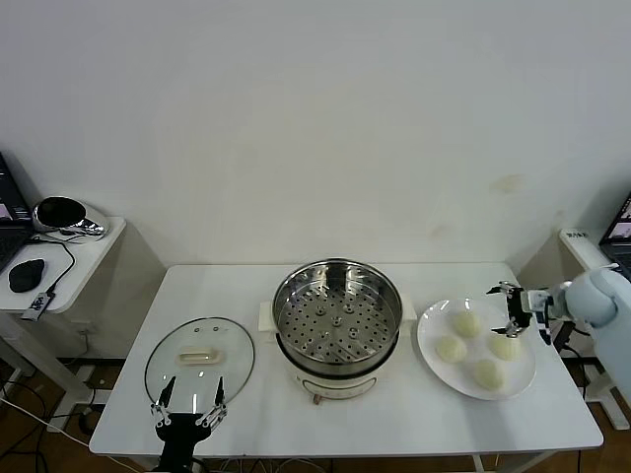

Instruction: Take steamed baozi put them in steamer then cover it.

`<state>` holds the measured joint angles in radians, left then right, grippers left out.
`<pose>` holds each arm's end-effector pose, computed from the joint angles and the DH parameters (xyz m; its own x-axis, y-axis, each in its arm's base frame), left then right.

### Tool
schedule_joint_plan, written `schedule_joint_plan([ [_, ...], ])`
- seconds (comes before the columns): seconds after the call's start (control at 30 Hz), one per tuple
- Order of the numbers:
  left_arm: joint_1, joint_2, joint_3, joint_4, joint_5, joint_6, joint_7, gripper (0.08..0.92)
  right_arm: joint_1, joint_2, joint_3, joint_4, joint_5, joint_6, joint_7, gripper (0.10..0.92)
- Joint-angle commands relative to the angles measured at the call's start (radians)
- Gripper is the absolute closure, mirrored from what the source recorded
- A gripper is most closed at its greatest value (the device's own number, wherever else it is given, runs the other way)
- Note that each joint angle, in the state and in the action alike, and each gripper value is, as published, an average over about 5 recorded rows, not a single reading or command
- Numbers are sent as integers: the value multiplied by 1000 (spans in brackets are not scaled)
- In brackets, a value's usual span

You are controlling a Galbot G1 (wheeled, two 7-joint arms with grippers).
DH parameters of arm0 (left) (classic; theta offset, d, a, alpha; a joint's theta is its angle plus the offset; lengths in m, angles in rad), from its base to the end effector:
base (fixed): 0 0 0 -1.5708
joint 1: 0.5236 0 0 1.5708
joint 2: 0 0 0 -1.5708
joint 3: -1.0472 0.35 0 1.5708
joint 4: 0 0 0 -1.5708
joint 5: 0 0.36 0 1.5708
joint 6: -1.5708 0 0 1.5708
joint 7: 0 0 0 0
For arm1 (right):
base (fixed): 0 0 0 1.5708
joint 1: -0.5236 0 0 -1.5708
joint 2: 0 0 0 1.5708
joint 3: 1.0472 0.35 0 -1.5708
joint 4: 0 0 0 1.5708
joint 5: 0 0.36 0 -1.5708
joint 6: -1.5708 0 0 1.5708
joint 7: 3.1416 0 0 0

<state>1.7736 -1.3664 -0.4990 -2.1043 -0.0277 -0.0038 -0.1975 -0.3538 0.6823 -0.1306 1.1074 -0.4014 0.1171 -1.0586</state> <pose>0.1221 0.0264 -0.3292 -0.9822 -0.0708 0.1738 -0.0455 0.9883 0.1454 0.4997 -0.2730 -0.2014 -0.4099 -0.1617 0.8977 -0.9064 -0.0379 -0.4208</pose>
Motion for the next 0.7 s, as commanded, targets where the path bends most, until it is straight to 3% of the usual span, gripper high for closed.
schedule_joint_plan([
  [0.03, 2, 2, -4, 6, 7, -1, -1, 177, 227, 127, -240, -246, -10, 31, -93, 203],
  [0.7, 5, -3, -15, 2, 19, -4, -2, 177, 242, 269, -217, -433, -132, 28, -71, 203],
])
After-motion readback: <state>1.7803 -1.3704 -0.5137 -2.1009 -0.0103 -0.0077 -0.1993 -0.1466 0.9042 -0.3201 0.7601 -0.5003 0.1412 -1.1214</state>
